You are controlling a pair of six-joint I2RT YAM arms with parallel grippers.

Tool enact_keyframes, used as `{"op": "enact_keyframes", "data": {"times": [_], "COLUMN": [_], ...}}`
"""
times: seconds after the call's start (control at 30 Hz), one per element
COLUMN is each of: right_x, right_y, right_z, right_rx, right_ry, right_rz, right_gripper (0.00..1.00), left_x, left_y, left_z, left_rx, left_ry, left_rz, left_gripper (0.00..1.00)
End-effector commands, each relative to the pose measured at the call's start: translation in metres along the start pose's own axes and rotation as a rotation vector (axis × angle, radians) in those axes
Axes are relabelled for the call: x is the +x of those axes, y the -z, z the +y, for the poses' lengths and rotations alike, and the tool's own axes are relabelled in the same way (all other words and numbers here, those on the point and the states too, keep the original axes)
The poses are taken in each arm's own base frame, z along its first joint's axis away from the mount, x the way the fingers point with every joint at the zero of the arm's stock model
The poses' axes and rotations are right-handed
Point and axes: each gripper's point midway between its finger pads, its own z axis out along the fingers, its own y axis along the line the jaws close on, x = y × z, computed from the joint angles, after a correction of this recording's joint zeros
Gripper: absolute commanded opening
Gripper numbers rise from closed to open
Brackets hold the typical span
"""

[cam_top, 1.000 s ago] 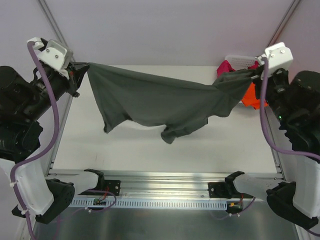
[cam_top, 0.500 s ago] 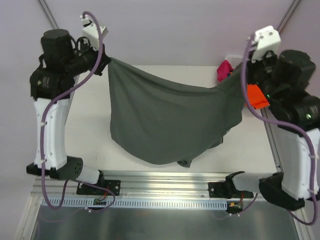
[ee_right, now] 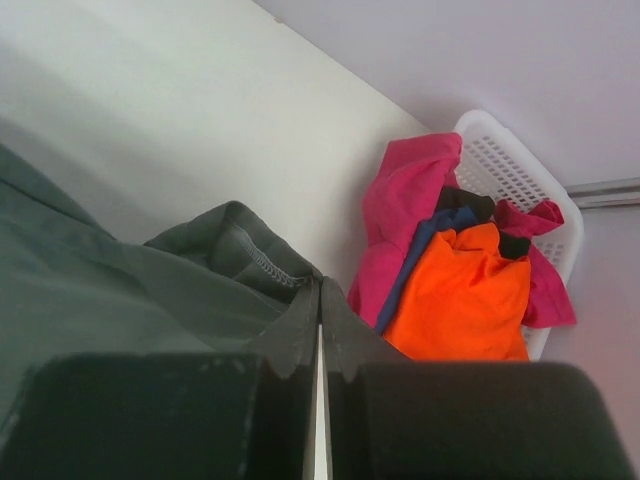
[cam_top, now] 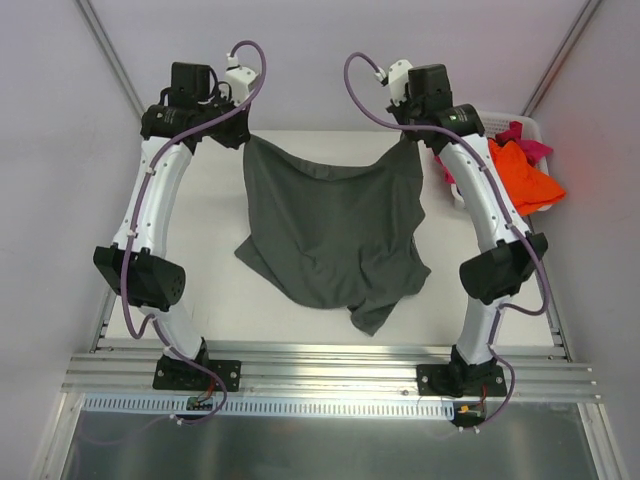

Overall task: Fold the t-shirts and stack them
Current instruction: Flatten out the tshirt

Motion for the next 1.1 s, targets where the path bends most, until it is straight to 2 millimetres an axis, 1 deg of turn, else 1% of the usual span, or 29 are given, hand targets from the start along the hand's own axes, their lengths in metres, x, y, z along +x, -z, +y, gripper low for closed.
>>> {"op": "enact_keyframes", "data": {"times": [0.0,0.03,0.1,0.13,0.17,0.2,0.23,0.27,0.3,0.33,0.37,0.4,0.43,0.47,0.5,0.53,0.57,0.6,0.67,0.7,0.73,0.77,0.8,0.83,0.87,0.9,0.93,1.0,1.07], "right_x": [-0.045,-0.047,-0.053,-0.058,-0.059,-0.061,-0.060,-0.061,-0.061,-0.059,-0.058,-0.057,-0.057,-0.056,-0.052,-0.049,-0.048,-0.042,-0.034,-0.025,-0.021,-0.015,-0.008,0.000,0.005,0.008,0.012,0.010,0.004], "right_y": [0.021,0.021,0.030,0.044,0.053,0.063,0.071,0.096,0.108,0.123,0.148,0.165,0.179,0.209,0.219,0.230,0.245,0.266,0.287,0.305,0.313,0.319,0.325,0.336,0.342,0.345,0.351,0.352,0.345], "right_z": [-0.043,-0.048,-0.057,-0.062,-0.064,-0.066,-0.067,-0.073,-0.074,-0.077,-0.080,-0.083,-0.086,-0.090,-0.093,-0.094,-0.096,-0.103,-0.106,-0.107,-0.105,-0.104,-0.096,-0.095,-0.095,-0.097,-0.099,-0.105,-0.108], "right_rx": [0.146,0.165,0.197,0.208,0.211,0.219,0.221,0.232,0.236,0.244,0.255,0.270,0.284,0.302,0.316,0.323,0.335,0.367,0.374,0.369,0.356,0.341,0.296,0.292,0.294,0.303,0.318,0.353,0.370], "right_ry": [-0.037,-0.043,-0.051,-0.059,-0.058,-0.062,-0.062,-0.075,-0.077,-0.079,-0.076,-0.073,-0.070,-0.067,-0.067,-0.063,-0.061,-0.069,-0.087,-0.117,-0.130,-0.144,-0.156,-0.165,-0.168,-0.164,-0.150,-0.145,-0.120], "right_rz": [-0.146,-0.151,-0.173,-0.199,-0.208,-0.222,-0.225,-0.256,-0.266,-0.278,-0.309,-0.327,-0.348,-0.390,-0.396,-0.403,-0.424,-0.445,-0.464,-0.486,-0.491,-0.493,-0.492,-0.508,-0.510,-0.512,-0.514,-0.520,-0.514], "right_gripper": [0.00,0.00,0.01,0.01,0.01,0.01,0.01,0.01,0.01,0.00,0.01,0.01,0.01,0.01,0.01,0.01,0.01,0.01,0.01,0.01,0.01,0.01,0.00,0.01,0.01,0.01,0.01,0.01,0.01], "left_x": [-0.017,-0.019,-0.027,-0.040,-0.045,-0.057,-0.063,-0.069,-0.075,-0.083,-0.087,-0.093,-0.095,-0.098,-0.097,-0.101,-0.101,-0.101,-0.100,-0.098,-0.096,-0.091,-0.089,-0.086,-0.080,-0.077,-0.073,-0.067,-0.063], "left_y": [-0.005,-0.008,-0.005,0.004,0.009,0.022,0.031,0.039,0.048,0.067,0.077,0.098,0.108,0.117,0.125,0.146,0.155,0.173,0.191,0.209,0.216,0.219,0.236,0.241,0.240,0.251,0.252,0.251,0.247], "left_z": [0.021,0.024,0.026,0.028,0.028,0.027,0.025,0.024,0.021,0.015,0.012,0.005,0.001,-0.002,-0.005,-0.011,-0.014,-0.018,-0.021,-0.026,-0.030,-0.033,-0.040,-0.043,-0.044,-0.048,-0.047,-0.046,-0.042], "left_rx": [-0.061,-0.067,-0.085,-0.101,-0.110,-0.125,-0.136,-0.146,-0.151,-0.164,-0.172,-0.181,-0.188,-0.194,-0.203,-0.220,-0.231,-0.254,-0.281,-0.298,-0.299,-0.297,-0.306,-0.305,-0.303,-0.312,-0.322,-0.332,-0.347], "left_ry": [-0.046,-0.048,-0.043,-0.048,-0.049,-0.061,-0.063,-0.068,-0.068,-0.082,-0.092,-0.106,-0.114,-0.124,-0.128,-0.144,-0.157,-0.165,-0.164,-0.165,-0.166,-0.163,-0.170,-0.172,-0.171,-0.175,-0.173,-0.176,-0.179], "left_rz": [-0.061,-0.066,-0.087,-0.122,-0.136,-0.172,-0.194,-0.213,-0.235,-0.271,-0.290,-0.323,-0.341,-0.357,-0.364,-0.400,-0.412,-0.436,-0.459,-0.483,-0.494,-0.491,-0.521,-0.524,-0.516,-0.530,-0.525,-0.511,-0.493], "left_gripper": [0.00,0.00,0.00,0.00,0.00,0.00,0.00,0.00,0.00,0.00,0.00,0.00,0.00,0.00,0.00,0.00,0.00,0.00,0.00,0.00,0.00,0.00,0.00,0.00,0.00,0.00,0.00,0.00,0.00]}}
